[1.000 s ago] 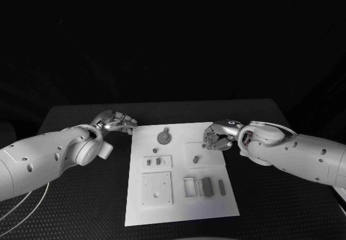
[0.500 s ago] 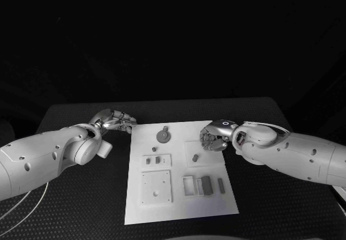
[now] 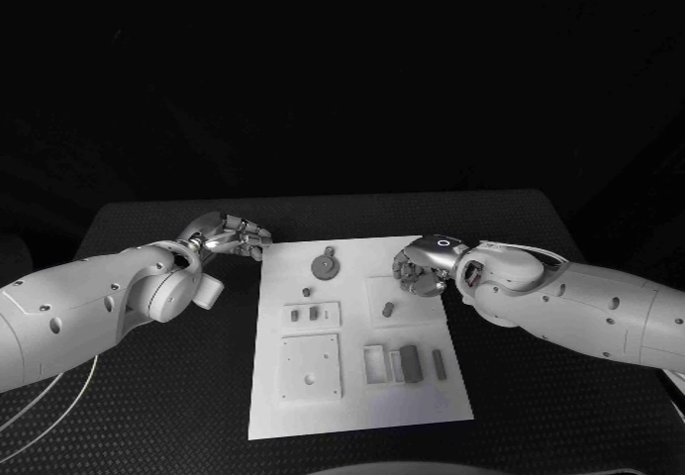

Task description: Assemble the parts on the task board

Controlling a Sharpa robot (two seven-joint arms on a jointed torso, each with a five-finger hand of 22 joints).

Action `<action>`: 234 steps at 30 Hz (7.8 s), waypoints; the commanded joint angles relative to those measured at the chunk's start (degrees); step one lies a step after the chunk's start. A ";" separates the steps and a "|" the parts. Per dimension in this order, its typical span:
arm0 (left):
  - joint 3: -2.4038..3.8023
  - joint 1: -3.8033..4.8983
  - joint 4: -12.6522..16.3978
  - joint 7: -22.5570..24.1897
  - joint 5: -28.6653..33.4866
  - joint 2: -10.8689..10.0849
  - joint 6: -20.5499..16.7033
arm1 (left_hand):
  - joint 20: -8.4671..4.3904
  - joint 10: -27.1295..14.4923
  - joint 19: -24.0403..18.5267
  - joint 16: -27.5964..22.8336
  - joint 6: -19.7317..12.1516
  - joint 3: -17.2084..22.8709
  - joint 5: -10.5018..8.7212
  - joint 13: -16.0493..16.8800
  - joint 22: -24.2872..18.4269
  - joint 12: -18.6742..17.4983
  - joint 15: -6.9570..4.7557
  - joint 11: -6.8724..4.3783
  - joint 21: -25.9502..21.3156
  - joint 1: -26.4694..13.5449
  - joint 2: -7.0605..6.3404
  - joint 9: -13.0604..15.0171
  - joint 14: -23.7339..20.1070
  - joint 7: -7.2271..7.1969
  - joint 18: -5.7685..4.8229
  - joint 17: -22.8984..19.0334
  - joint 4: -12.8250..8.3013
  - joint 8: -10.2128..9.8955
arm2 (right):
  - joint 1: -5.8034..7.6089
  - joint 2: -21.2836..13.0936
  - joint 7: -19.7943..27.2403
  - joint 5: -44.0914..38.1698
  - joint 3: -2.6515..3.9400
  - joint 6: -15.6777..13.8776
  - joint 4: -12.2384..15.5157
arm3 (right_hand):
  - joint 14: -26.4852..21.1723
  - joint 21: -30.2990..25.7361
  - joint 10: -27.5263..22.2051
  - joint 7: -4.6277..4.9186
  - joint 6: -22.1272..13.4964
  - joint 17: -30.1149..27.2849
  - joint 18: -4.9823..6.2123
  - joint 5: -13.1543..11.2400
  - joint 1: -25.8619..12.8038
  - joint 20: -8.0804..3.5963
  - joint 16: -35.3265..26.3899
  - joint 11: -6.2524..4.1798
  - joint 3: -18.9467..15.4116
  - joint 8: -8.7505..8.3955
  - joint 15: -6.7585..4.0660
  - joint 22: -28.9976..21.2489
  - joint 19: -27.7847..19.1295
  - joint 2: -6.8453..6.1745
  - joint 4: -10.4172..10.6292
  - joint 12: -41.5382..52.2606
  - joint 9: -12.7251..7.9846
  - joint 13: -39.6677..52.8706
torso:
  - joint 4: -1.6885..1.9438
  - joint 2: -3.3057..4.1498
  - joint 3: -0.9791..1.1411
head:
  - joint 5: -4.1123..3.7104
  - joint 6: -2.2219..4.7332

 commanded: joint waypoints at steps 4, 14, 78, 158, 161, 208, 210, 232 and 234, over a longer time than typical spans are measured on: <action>0.04 0.08 0.15 0.64 0.54 -0.02 1.00 | 0.39 -0.36 0.16 -0.29 -0.50 0.31 0.04 -0.08 -0.08 -0.07 0.01 -0.09 -0.22 0.14 0.30 -0.08 0.30 -0.02 0.13 0.16 0.20 0.22 | -1.21 0.06 -2.41 -5.83 -0.84 4.58 0.05 | 1.21 0.11 2.72 -0.95 2.48 0.89 1.17 0.04 0.84 -0.38 -0.01 -0.91 1.73 1.07 -0.66 0.52 1.18 0.98 0.04 -0.78 0.51 0.68 | -0.11 -0.03 0.08 | -0.07 -0.18; 0.04 0.08 0.24 0.43 0.54 -0.14 1.00 | 0.37 -0.42 0.24 -0.39 -0.48 0.34 0.04 -0.10 -0.17 -0.07 -0.02 -0.09 -0.19 0.24 0.28 -0.09 0.41 -0.04 0.17 0.33 0.16 0.26 | -1.39 -0.08 -4.74 -9.27 -1.28 4.53 0.64 | 0.42 -0.37 2.35 -1.39 3.56 1.57 1.09 0.04 0.89 -0.38 -0.49 -0.65 2.76 1.25 -0.50 0.85 0.84 0.17 0.00 -1.99 0.73 0.76 | -0.10 -0.02 0.06 | -0.19 -0.42; 0.03 0.06 0.03 -0.18 0.54 -0.17 0.60 | 0.24 -0.96 0.85 -1.04 -0.34 0.11 0.01 -0.30 -0.77 -0.04 -0.23 0.13 -0.06 0.15 0.16 -0.21 1.11 -0.12 0.23 1.78 0.30 0.52 | -2.49 -0.96 -7.18 -10.42 -1.05 -3.40 3.01 | 1.88 -0.63 6.15 -2.65 7.14 4.88 1.17 0.03 2.60 -0.87 -2.33 -1.21 3.36 1.33 -0.84 3.50 2.54 -2.35 -0.10 -6.29 2.24 2.21 | -0.04 -0.04 0.02 | -0.32 -0.27; 0.04 0.10 -1.10 -0.09 2.63 1.71 0.23 | 0.21 -1.02 0.79 -1.86 -0.38 -0.48 -0.02 -0.38 -1.25 0.02 -0.20 0.13 -0.18 -0.49 0.02 -0.37 1.09 -0.12 0.13 2.79 0.59 0.62 | -2.98 9.68 -4.08 -8.81 -4.39 3.56 13.65 | 1.78 -0.83 5.97 -2.50 6.73 5.23 1.17 0.04 2.32 -0.91 -2.64 -1.07 3.47 1.03 -0.80 3.42 2.54 -1.99 -0.12 -6.97 2.65 2.42 | -0.10 -0.08 -0.07 | 5.98 -1.66; 0.04 0.10 -1.07 -0.09 2.63 1.70 0.28 | 0.21 -1.03 0.78 -1.90 -0.39 -0.49 -0.02 -0.39 -1.27 0.02 -0.19 0.13 -0.18 -0.50 0.00 -0.37 1.08 -0.12 0.12 2.83 0.59 0.62 | -2.98 9.67 -4.41 -9.47 -4.40 2.94 13.58 | 1.78 -0.83 5.98 -2.50 6.73 5.24 1.17 0.04 2.31 -0.91 -2.65 -1.07 3.47 1.03 -0.80 3.42 2.54 -1.99 -0.12 -6.98 2.67 2.43 | -0.09 -0.09 -0.08 | 5.98 -1.66; 0.04 0.10 -1.08 -0.35 2.63 1.50 0.67 | 0.23 -1.12 0.70 -2.22 -0.46 -0.57 -0.02 -0.43 -1.44 -0.01 -0.15 0.17 -0.19 -0.52 0.02 -0.44 1.05 -0.10 0.10 3.19 0.64 0.63 | -3.25 10.30 -5.46 -11.82 -4.49 3.05 12.55 | 1.95 -0.81 6.18 -2.53 6.78 5.44 1.17 0.04 2.33 -0.96 -2.67 -1.12 3.43 1.03 -0.84 3.46 2.67 -2.09 -0.12 -7.13 2.94 2.61 | -0.10 -0.11 -0.06 | 6.18 -2.09; 0.04 0.10 -1.10 -0.35 2.63 1.51 0.66 | 0.23 -1.13 0.69 -2.23 -0.47 -0.57 -0.02 -0.43 -1.45 -0.01 -0.15 0.17 -0.19 -0.52 0.02 -0.44 1.05 -0.10 0.10 3.20 0.64 0.63 | -3.25 10.40 -5.50 -11.90 -4.49 3.21 12.50 | 1.95 -0.81 6.18 -2.53 6.78 5.45 1.17 0.03 2.32 -0.96 -2.68 -1.12 3.43 1.03 -0.84 3.46 2.67 -2.09 -0.12 -7.14 2.95 2.62 | -0.11 -0.10 -0.06 | 6.19 -2.10; 0.04 0.10 -0.95 -0.49 2.63 1.41 0.75 | 0.24 -1.13 0.67 -2.37 -0.46 -0.59 -0.02 -0.44 -1.52 0.00 -0.15 0.17 -0.18 -0.48 0.03 -0.47 1.05 -0.10 0.10 3.39 0.63 0.66 | -3.77 11.55 -5.33 -11.58 -6.68 4.86 11.35 | 1.82 -0.94 6.08 -2.46 6.60 5.56 1.17 0.03 2.15 -0.89 -2.86 -1.05 3.40 0.88 -0.78 3.45 2.52 -2.08 -0.10 -7.41 3.09 2.70 | -0.06 -0.11 -0.08 | 6.15 -2.44; 0.04 0.10 -0.95 -0.50 2.63 1.42 0.76 | 0.24 -1.14 0.67 -2.38 -0.47 -0.59 -0.02 -0.45 -1.53 0.00 -0.14 0.17 -0.18 -0.48 0.03 -0.47 1.05 -0.10 0.10 3.40 0.63 0.66 | -3.77 11.45 -5.42 -11.34 -6.69 4.04 11.23 | 1.60 -1.07 5.81 -2.34 6.30 5.59 1.17 0.03 2.04 -0.82 -3.04 -0.91 3.42 0.68 -0.68 3.43 2.33 -2.05 -0.10 -7.69 3.14 2.70 | -0.10 -0.12 -0.09 | 6.17 -2.43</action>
